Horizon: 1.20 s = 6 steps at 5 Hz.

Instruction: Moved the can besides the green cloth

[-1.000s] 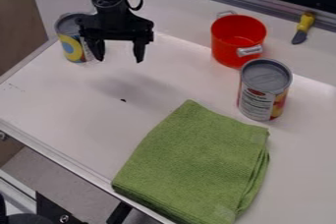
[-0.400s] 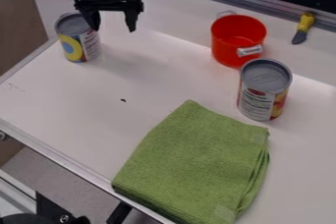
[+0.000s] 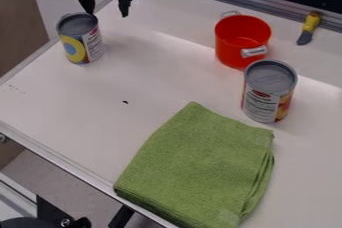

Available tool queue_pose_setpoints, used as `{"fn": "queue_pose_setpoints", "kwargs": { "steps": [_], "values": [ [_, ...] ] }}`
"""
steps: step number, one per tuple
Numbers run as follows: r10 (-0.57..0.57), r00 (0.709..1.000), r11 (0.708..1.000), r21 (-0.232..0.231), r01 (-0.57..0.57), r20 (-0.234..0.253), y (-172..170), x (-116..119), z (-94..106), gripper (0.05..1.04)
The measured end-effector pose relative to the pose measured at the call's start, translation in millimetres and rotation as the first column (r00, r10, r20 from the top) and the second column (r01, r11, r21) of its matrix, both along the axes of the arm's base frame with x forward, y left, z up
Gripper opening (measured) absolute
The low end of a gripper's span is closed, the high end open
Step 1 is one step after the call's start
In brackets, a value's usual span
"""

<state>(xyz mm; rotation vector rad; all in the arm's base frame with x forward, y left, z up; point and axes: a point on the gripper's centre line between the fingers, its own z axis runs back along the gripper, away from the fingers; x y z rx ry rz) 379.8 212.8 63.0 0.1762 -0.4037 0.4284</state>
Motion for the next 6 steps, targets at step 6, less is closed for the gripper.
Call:
{"fn": "queue_pose_setpoints", "kwargs": {
  "steps": [6],
  "values": [
    [0.077, 0.994, 0.996, -0.044, -0.081, -0.073, 34.9, -13.0, -24.8, 0.999]
  ]
}}
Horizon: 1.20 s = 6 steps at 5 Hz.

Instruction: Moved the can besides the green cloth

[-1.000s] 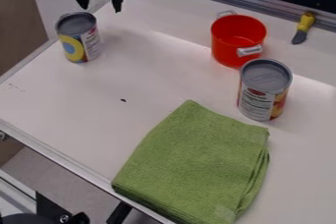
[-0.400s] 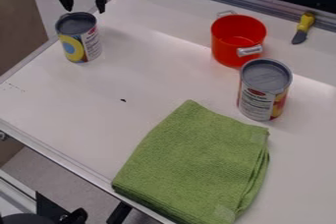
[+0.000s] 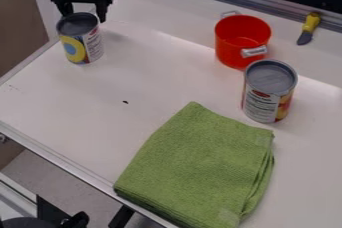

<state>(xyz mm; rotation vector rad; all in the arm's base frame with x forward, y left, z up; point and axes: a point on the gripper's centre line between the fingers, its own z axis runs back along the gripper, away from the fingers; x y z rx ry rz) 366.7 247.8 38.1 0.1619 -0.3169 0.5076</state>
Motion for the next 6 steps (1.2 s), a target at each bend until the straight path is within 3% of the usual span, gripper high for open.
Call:
{"fn": "queue_pose_setpoints", "kwargs": {
  "steps": [1, 2, 3, 4, 6],
  "values": [
    [-0.001, 0.999, 0.999, -0.032, 0.000, -0.034, -9.5, -11.3, -10.7, 0.999],
    [0.029, 0.999, 0.998, -0.052, -0.031, -0.040, -15.6, -19.6, -11.0, 0.999],
    [0.075, 0.997, 0.991, -0.104, -0.078, -0.038, -29.3, -27.2, -14.1, 0.999],
    [0.073, 0.997, 0.986, -0.149, -0.078, -0.036, -46.6, -38.6, -11.1, 0.999],
    [0.007, 0.999, 0.982, -0.186, -0.015, -0.043, -70.8, -55.2, -12.2, 0.999]
  ]
}}
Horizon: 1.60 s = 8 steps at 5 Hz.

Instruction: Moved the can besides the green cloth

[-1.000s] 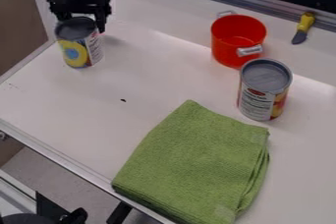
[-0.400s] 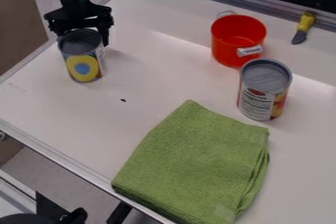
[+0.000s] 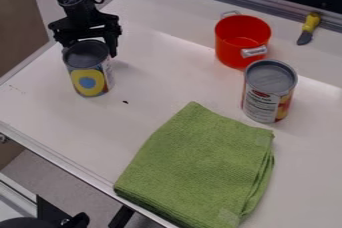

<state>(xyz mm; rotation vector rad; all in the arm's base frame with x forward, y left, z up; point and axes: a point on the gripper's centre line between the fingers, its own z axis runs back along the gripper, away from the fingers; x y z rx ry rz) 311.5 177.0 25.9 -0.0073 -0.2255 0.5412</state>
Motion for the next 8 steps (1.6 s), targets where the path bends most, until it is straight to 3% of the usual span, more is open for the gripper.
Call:
{"fn": "queue_pose_setpoints", "kwargs": {
  "steps": [2, 4, 8],
  "values": [
    [-0.066, 0.998, 0.998, -0.003, 0.066, -0.011, -23.5, -19.7, -3.9, 0.999],
    [-0.139, 0.990, 0.990, -0.016, 0.139, 0.012, -52.8, -41.7, -3.9, 0.999],
    [-0.157, 0.988, 0.987, -0.026, 0.157, 0.008, -86.4, -66.9, -3.8, 0.999]
  ]
}}
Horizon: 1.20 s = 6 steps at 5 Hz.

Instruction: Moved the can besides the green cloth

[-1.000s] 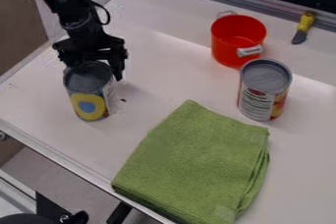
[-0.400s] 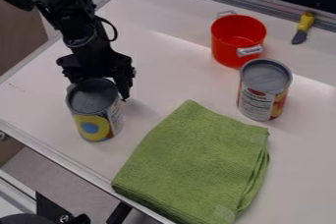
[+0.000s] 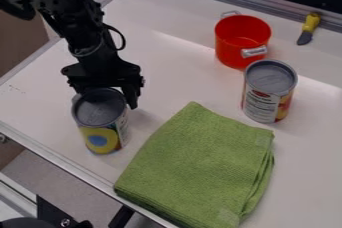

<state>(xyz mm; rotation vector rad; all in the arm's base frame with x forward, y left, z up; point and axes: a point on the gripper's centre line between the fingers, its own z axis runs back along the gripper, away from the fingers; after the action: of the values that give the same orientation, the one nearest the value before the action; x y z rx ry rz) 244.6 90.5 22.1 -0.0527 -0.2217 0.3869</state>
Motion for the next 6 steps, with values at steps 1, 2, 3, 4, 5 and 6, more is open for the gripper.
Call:
{"fn": "queue_pose_setpoints", "kwargs": {
  "steps": [1, 2, 3, 4, 5, 6],
  "values": [
    [0.001, 1.000, 1.000, 0.008, -0.001, 0.008, -3.6, 3.2, 0.6, 0.999],
    [0.033, 0.998, 0.999, 0.018, -0.034, 0.062, 3.0, 20.2, 11.3, 0.999],
    [0.062, 0.995, 0.998, 0.019, -0.064, 0.083, 11.6, 40.0, 11.0, 0.999],
    [0.081, 0.993, 0.997, 0.014, -0.082, 0.082, 18.1, 58.6, 14.3, 0.999],
    [0.068, 0.996, 0.997, 0.026, -0.070, 0.063, 10.5, 66.6, 10.8, 0.999],
    [0.080, 0.993, 0.995, 0.044, -0.085, 0.088, -2.5, 75.0, 12.2, 0.999]
  ]
}}
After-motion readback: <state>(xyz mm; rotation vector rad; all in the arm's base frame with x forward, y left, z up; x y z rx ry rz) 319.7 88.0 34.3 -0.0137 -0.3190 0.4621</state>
